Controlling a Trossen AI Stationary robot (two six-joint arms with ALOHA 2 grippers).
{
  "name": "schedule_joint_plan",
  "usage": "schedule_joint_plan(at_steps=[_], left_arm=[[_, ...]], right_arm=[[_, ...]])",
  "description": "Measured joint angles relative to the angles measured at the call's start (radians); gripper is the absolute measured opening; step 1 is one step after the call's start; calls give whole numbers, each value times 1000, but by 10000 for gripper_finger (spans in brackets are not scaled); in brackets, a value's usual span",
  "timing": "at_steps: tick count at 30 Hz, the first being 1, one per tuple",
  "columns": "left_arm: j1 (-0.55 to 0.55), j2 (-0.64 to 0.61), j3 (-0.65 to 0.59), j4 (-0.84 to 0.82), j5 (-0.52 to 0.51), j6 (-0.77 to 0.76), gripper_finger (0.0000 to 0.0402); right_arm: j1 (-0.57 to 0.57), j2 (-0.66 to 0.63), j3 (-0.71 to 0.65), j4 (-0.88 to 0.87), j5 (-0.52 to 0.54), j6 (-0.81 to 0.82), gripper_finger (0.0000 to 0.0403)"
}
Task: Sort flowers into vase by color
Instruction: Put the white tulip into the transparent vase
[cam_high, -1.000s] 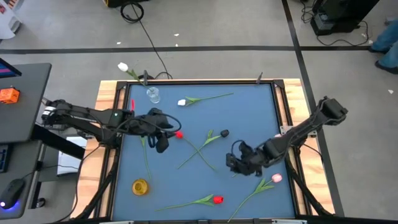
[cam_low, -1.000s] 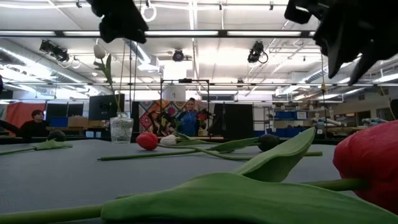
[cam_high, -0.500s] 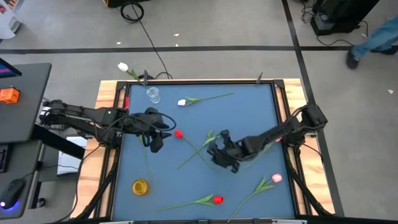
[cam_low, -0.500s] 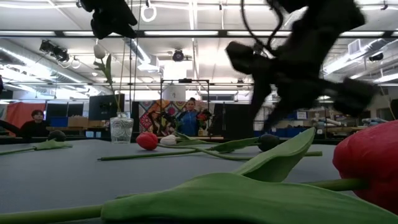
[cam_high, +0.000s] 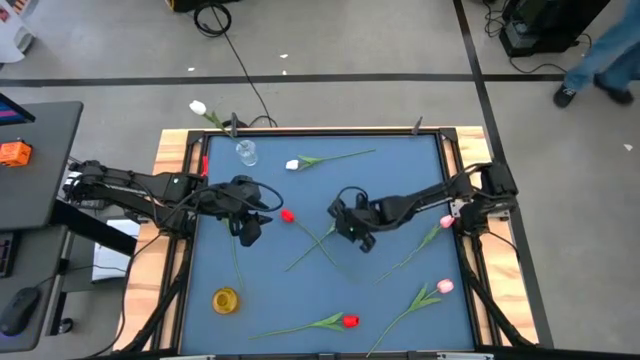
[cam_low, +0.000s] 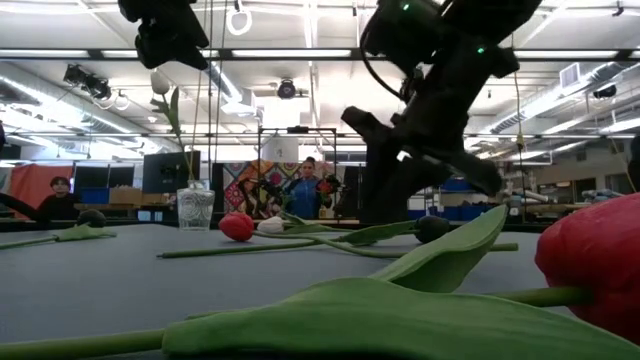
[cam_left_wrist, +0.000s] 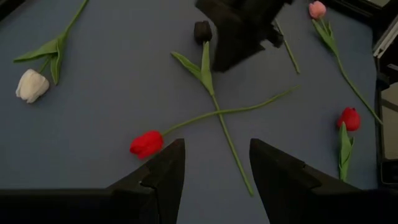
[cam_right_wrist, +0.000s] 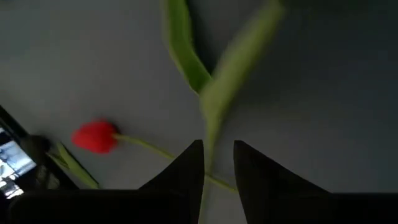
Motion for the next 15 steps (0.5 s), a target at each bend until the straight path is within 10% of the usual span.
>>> schedule_joint_plan(at_steps=[15], left_arm=[[3,0,0,0,-2,5,185]], right_arm=[[-69,0,-19,8,-110,-106,97]])
